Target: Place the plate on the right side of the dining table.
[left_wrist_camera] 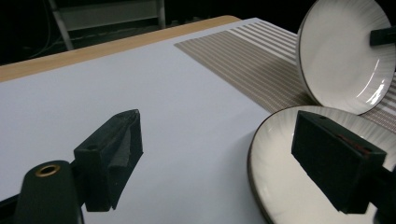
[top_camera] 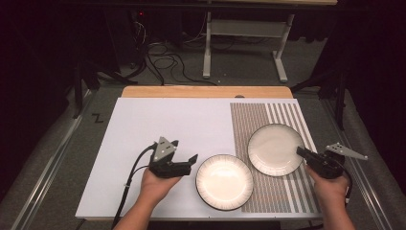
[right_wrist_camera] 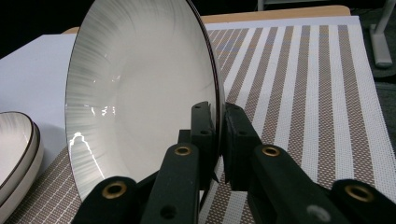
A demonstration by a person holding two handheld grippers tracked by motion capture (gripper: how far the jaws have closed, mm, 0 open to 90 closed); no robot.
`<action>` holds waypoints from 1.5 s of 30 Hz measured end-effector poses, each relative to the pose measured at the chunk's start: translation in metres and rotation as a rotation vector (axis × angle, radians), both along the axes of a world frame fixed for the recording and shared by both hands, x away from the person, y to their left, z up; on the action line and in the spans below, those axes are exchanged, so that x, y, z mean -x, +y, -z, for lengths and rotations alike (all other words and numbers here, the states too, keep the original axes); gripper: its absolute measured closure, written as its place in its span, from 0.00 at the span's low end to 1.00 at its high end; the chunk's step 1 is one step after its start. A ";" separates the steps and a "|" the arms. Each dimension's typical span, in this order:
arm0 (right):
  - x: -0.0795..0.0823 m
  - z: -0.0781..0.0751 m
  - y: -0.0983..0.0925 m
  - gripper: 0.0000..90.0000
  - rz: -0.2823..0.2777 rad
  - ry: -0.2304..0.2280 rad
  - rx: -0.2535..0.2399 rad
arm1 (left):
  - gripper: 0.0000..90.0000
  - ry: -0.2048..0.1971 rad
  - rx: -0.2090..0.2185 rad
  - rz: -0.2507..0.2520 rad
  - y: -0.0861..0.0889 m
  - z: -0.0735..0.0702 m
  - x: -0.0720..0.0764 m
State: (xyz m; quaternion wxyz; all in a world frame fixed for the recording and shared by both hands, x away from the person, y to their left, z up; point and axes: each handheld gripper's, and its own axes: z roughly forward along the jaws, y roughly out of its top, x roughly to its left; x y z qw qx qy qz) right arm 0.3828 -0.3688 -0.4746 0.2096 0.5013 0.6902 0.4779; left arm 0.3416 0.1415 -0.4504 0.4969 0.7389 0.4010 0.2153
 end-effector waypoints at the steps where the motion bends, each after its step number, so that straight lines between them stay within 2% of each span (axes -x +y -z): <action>1: 0.000 0.000 0.000 0.95 -0.001 0.000 0.000 | 0.18 -0.004 0.003 -0.011 0.007 0.001 0.003; 6: 0.000 0.000 0.000 0.94 0.000 0.002 0.000 | 0.18 -0.027 0.007 -0.048 0.043 0.003 0.016; 9: 0.000 0.000 0.000 0.94 0.002 0.004 0.001 | 0.18 -0.034 0.006 -0.069 0.057 0.004 0.022; 12: -0.001 0.001 0.000 0.94 0.003 0.006 -0.001 | 0.18 -0.043 0.006 -0.089 0.070 0.007 0.027; 16: -0.003 0.002 0.000 0.94 0.013 0.020 -0.004 | 0.17 -0.063 0.004 -0.104 0.079 0.011 0.031; 19: -0.005 0.003 -0.001 0.94 0.018 0.032 -0.009 | 0.15 -0.053 0.012 -0.099 0.079 0.013 0.032; 23: -0.008 0.005 -0.002 0.93 0.022 0.043 -0.011 | 0.12 -0.052 0.000 -0.099 0.075 0.016 0.030; 25: -0.009 0.006 -0.002 0.93 0.030 0.055 -0.008 | 0.06 -0.060 -0.023 -0.111 0.074 0.016 0.030; 28: -0.011 0.008 -0.003 0.92 0.036 0.067 -0.010 | 0.00 -0.059 -0.015 -0.121 0.074 0.015 0.030; 35: -0.019 0.015 -0.005 0.90 0.057 0.106 -0.012 | 0.00 -0.057 0.012 -0.121 0.079 0.015 0.031; 40: -0.022 0.017 -0.006 0.89 0.066 0.116 -0.017 | 0.00 -0.051 0.008 -0.117 0.078 0.017 0.030; 45: -0.026 0.021 -0.006 0.87 0.091 0.155 -0.014 | 0.00 -0.045 -0.004 -0.104 0.076 0.019 0.029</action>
